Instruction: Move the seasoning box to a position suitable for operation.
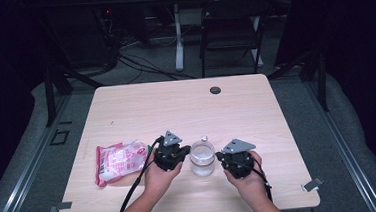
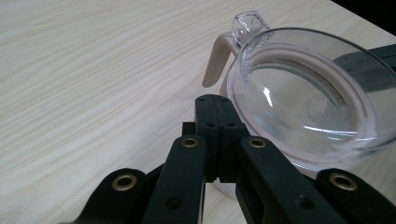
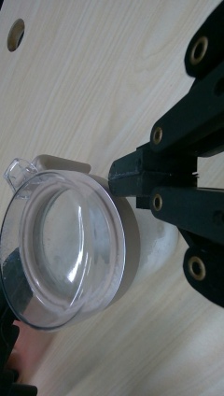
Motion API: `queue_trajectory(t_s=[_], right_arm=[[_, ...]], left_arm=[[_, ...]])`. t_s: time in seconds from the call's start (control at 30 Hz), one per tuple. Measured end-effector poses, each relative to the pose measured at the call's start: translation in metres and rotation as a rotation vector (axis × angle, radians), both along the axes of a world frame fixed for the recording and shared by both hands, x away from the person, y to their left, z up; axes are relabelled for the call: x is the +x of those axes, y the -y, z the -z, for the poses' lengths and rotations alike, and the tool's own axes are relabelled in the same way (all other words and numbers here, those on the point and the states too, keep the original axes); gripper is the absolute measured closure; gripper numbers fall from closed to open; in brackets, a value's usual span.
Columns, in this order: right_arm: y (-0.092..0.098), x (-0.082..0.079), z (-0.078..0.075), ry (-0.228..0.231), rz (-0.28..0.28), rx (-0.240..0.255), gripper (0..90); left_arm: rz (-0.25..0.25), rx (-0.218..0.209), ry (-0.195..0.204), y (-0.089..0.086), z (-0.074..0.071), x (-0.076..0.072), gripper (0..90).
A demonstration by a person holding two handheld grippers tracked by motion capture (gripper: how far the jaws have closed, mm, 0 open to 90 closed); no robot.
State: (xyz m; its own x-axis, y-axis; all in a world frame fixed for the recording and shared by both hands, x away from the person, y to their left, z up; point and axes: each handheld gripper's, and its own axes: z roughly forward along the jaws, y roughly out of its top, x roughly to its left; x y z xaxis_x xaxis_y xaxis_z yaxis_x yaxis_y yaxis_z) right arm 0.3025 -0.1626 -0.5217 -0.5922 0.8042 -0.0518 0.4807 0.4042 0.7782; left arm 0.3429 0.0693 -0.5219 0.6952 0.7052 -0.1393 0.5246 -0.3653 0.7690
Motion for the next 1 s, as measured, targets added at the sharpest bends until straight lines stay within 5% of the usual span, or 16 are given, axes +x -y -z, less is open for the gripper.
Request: queue_trajectory(t_s=[0.3,0.47,0.7,1.0], right_arm=[[0.004,-0.022,0.0,-0.005,0.002,0.001,90.0],[0.006,-0.029,0.002,-0.009,-0.014,-0.004,90.0],[0.0,-0.035,0.005,-0.014,-0.057,0.011,90.0],[-0.013,-0.032,0.005,-0.03,-0.14,0.046,90.0]], left_arm=[[0.065,-0.023,0.004,0.0,0.002,-0.006,90.0],[0.103,0.003,0.021,0.0,0.001,-0.006,90.0],[0.072,0.037,0.014,-0.011,0.001,-0.009,88.7],[0.066,0.029,0.002,-0.031,-0.004,-0.024,88.9]])
